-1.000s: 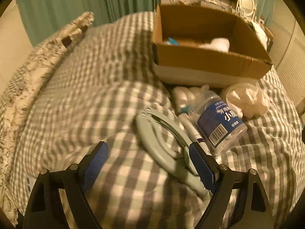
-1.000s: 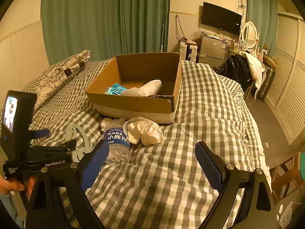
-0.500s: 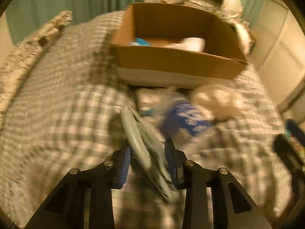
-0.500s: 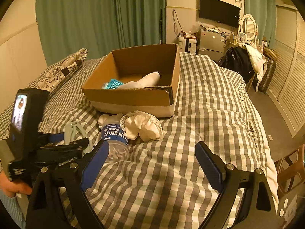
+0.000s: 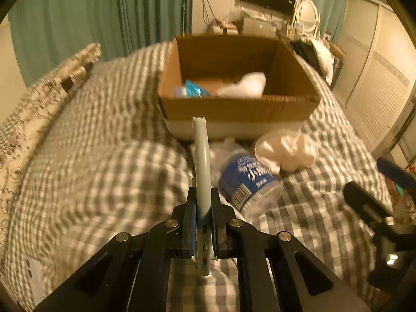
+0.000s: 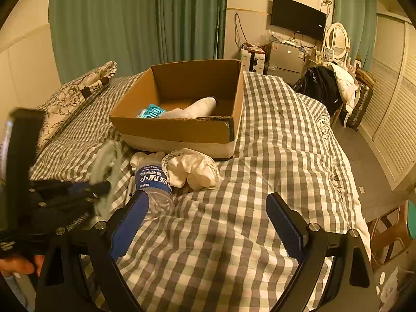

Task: Organize objects
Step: 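Grasp the clear cup of cotton swabs with the right gripper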

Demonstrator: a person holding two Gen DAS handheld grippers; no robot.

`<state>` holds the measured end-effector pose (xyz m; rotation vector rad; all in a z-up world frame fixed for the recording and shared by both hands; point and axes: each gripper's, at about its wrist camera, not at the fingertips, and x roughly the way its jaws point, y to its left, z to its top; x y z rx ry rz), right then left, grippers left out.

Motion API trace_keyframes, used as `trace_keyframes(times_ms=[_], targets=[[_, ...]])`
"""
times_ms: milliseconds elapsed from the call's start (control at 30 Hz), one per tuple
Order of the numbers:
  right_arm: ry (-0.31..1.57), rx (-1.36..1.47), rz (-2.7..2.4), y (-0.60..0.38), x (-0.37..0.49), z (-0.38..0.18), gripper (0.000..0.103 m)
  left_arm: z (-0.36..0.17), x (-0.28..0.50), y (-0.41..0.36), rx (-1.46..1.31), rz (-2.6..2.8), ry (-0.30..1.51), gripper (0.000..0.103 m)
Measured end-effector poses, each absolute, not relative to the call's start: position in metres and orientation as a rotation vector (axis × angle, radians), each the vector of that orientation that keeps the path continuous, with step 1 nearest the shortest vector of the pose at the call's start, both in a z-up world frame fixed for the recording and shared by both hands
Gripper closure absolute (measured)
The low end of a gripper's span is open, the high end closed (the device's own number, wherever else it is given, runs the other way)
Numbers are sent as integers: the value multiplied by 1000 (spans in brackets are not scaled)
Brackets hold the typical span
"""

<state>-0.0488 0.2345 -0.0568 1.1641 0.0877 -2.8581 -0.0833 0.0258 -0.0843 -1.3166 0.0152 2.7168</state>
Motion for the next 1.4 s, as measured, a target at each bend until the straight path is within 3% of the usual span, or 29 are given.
trace_keyframes(times_ms=[233,533,1033,1100,1167,1400], targets=[[139,1170,-2798,202,-67,-53,11,-63,-82,-5,-1245,2783,-25,95],[190,1405,-2669,166,-115,-107,11,-74,-91,-27,-1273,2794,-37,95],[211,1635,-2589,161,-148,-151,16,-85,-93,-31,-1296,2758,-63,95],[211,1632,-2577,160,-146,-153,21,-84,-91,-31,-1289,2759,-62,95],[195,1606,-2561,159,-142,-151,38,-82,-88,-31,-1284,2761,-57,95],[250,1513,-2615,154,-119,-134,39,-72,-76,-28,-1268,2768,-28,95]])
